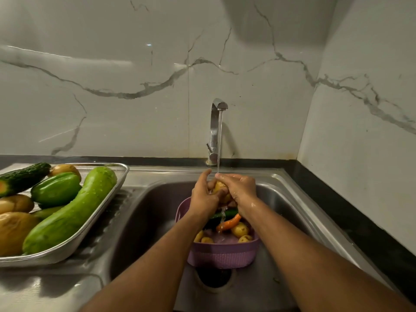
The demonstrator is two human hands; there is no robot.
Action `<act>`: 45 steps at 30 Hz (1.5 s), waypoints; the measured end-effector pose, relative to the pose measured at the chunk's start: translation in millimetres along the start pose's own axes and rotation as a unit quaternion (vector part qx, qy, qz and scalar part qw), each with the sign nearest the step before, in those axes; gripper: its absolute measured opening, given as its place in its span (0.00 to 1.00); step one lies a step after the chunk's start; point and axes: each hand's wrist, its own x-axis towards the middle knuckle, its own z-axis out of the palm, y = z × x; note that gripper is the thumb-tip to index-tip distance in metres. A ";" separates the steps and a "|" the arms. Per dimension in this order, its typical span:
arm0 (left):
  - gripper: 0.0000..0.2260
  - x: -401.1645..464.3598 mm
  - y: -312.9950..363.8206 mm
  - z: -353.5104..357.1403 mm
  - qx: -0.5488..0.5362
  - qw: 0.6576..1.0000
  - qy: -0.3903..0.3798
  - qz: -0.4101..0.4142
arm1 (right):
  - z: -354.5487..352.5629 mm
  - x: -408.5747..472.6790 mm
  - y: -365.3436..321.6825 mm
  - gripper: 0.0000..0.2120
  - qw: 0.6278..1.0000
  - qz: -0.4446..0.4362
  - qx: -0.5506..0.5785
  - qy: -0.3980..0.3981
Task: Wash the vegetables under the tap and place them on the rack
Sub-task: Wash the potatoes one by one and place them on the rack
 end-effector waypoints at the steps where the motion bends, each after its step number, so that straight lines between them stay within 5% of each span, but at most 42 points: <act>1: 0.33 -0.5 0.5 1.1 0.003 1.000 -0.003 0.004 | 0.6 0.5 -0.3 0.07 1.000 -0.007 -0.004 0.011; 7: 0.35 1.9 -0.1 -1.4 -0.016 1.000 0.020 -0.010 | -0.1 -0.1 -3.7 0.07 0.996 -0.042 -0.043 -0.063; 12: 0.29 1.6 -3.8 -7.3 -0.005 0.999 0.023 -0.029 | -0.4 6.0 -0.1 0.11 0.992 0.021 -0.049 -0.118; 18: 0.11 0.9 -2.5 -6.0 0.005 0.998 0.038 -0.055 | -3.2 10.0 3.3 0.10 0.997 0.055 -0.019 -0.059; 25: 0.08 -1.0 0.1 -7.4 -0.044 0.996 0.036 -0.076 | -1.4 7.2 -0.5 0.13 0.994 0.103 0.035 -0.010; 32: 0.09 3.3 3.6 -17.2 -0.097 0.982 0.102 -0.127 | 1.7 5.1 -4.6 0.13 0.984 0.088 0.077 -0.137; 41: 0.14 -1.8 14.6 -9.4 -0.075 0.988 0.027 -0.135 | 10.5 3.0 7.1 0.18 0.997 0.045 0.011 0.069; 45: 0.14 -0.5 16.0 -13.0 -0.121 0.979 0.059 -0.153 | 9.1 2.2 -0.1 0.17 0.999 0.041 0.005 0.006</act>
